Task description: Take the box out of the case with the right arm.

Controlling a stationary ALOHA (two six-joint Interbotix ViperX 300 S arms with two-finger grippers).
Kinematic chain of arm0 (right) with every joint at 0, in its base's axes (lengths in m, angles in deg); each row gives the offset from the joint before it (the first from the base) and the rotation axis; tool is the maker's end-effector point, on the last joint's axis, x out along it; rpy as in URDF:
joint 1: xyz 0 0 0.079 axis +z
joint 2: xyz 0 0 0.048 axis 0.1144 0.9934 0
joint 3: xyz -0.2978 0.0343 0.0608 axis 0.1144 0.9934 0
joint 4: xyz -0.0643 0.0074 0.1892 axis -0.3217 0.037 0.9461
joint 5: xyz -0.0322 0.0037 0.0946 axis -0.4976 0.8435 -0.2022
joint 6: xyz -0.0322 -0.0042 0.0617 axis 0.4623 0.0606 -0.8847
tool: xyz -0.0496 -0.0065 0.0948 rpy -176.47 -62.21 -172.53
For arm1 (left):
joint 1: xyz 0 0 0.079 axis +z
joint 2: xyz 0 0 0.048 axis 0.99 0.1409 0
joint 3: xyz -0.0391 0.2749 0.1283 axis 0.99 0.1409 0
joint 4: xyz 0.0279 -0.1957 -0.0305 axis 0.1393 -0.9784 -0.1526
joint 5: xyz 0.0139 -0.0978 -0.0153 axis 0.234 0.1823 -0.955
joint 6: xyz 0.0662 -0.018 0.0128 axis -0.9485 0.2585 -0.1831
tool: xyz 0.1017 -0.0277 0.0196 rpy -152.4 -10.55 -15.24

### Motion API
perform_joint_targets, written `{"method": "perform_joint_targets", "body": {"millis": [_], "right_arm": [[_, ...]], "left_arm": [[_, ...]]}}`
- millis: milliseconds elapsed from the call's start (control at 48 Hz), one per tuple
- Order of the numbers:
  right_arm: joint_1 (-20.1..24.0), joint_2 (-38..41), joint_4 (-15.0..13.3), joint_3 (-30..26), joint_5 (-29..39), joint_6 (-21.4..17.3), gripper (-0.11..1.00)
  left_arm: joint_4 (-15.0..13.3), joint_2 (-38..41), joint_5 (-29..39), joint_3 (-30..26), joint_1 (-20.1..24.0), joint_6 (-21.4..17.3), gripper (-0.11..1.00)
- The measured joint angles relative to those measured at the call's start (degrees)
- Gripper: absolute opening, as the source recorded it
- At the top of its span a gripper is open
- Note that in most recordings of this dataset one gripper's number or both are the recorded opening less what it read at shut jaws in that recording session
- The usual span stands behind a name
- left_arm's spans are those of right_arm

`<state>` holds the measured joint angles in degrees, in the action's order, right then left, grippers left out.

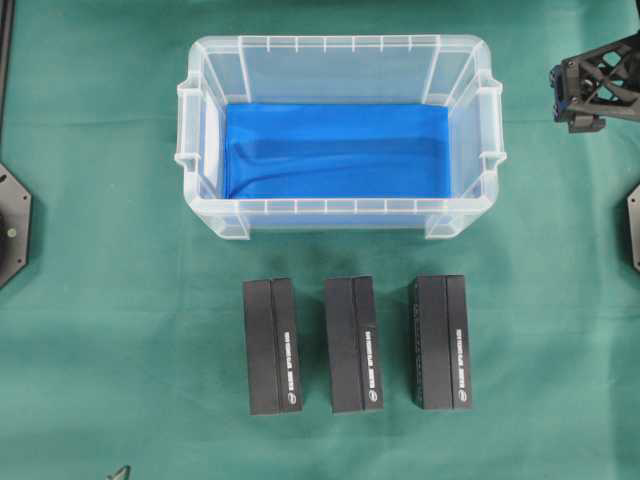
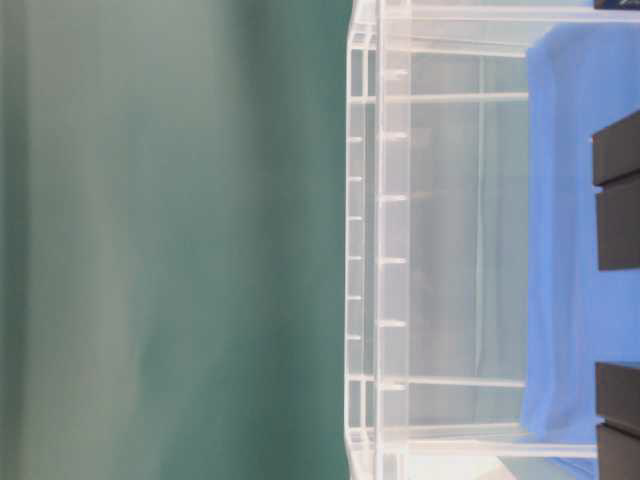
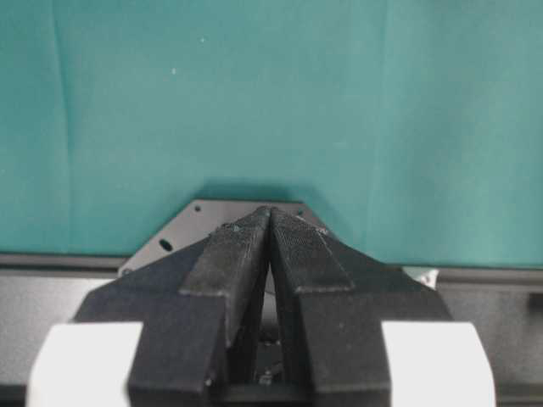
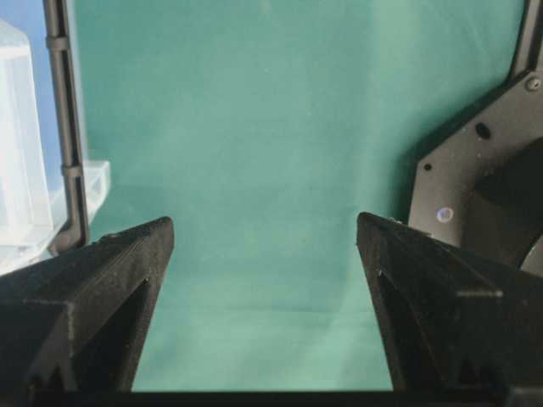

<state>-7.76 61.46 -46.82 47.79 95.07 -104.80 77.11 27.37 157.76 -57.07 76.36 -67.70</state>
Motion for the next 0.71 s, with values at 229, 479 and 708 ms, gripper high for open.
{"method": "perform_joint_targets", "body": {"millis": [229, 479, 708], "right_arm": [[-0.09, -0.09, 0.18, -0.09, 0.0, 0.0, 0.85], [0.0, -0.09, 0.26, -0.09, 0.0, -0.09, 0.85], [-0.09, -0.09, 0.53, -0.09, 0.0, -0.09, 0.85]], "left_arm": [[0.0, 0.0, 0.0, 0.0, 0.0, 0.0, 0.0], [0.0, 0.0, 0.0, 0.0, 0.0, 0.0, 0.0], [0.0, 0.0, 0.0, 0.0, 0.0, 0.0, 0.0]]}}
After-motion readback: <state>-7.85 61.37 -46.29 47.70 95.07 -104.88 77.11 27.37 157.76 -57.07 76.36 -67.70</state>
